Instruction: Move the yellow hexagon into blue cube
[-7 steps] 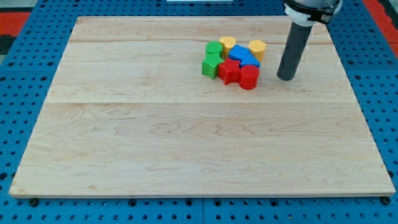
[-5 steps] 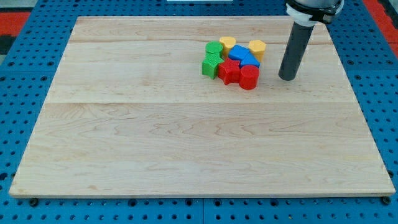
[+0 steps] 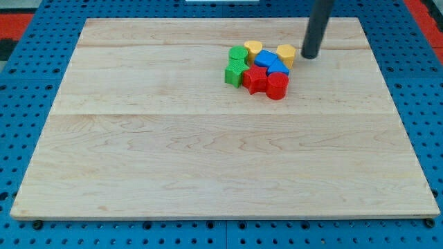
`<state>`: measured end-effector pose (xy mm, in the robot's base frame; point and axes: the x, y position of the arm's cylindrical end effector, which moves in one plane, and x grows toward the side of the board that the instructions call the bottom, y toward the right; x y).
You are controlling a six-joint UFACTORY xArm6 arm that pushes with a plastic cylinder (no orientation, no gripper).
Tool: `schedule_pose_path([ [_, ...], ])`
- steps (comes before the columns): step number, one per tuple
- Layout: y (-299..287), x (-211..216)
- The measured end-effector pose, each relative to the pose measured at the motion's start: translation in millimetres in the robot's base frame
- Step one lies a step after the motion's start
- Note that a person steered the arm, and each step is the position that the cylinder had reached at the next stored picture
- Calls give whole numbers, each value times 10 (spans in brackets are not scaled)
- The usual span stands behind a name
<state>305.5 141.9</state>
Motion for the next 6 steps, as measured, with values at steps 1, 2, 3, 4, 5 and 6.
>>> schedule_pose_path([
  [1, -62, -17],
  [2, 363, -26],
  [3, 487, -34],
  [4, 406, -389],
  [5, 172, -474],
  [6, -69, -283],
])
